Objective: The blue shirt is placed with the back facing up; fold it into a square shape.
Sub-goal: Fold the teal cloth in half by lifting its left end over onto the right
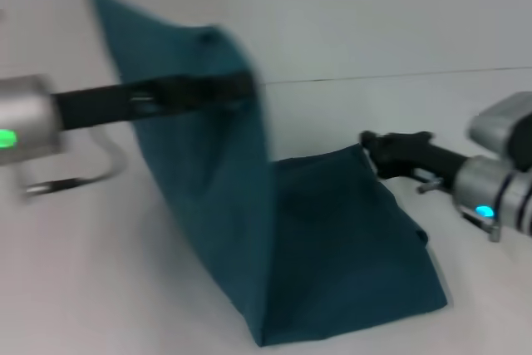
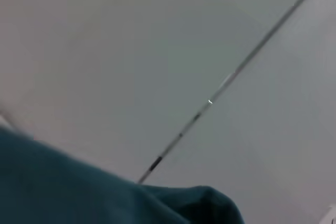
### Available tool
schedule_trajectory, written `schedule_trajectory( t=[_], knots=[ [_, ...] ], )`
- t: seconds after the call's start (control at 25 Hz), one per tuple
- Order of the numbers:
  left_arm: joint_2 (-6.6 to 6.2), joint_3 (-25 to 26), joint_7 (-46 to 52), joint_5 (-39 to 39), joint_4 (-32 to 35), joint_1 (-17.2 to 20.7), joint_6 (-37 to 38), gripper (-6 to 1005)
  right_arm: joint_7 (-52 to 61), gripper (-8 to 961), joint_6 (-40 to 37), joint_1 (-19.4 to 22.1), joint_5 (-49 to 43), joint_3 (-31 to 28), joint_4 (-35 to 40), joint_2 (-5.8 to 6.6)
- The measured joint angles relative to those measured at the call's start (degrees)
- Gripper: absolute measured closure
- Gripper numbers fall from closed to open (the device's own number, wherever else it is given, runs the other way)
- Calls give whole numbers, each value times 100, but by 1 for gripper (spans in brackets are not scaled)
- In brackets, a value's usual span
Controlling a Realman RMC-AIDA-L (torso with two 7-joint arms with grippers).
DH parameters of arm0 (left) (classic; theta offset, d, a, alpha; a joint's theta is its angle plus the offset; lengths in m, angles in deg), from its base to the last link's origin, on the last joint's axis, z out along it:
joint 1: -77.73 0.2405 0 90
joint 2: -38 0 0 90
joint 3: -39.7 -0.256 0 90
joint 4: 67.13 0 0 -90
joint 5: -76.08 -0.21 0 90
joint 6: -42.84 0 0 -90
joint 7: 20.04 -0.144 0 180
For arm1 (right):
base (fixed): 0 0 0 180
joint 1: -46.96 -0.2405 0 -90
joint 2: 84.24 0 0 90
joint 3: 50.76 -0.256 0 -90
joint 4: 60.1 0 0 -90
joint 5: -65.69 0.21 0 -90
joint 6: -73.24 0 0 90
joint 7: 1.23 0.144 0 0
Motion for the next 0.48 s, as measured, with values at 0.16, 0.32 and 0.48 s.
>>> schedule_trajectory(
  t=[0.16,0.32,0.48],
  knots=[
    [275,-723,-448,250,-720,-455,-917,960,385,951,-508,147,46,31,588,6],
    [294,-1359,-1724,1128,-2572,-1058,-2222,944,624,950,-846,251,57,49,1024,19],
    [306,-1006,-3665,2156,-4667,-1510,-3558,929,733,950,-933,267,57,188,1188,20]
  ],
)
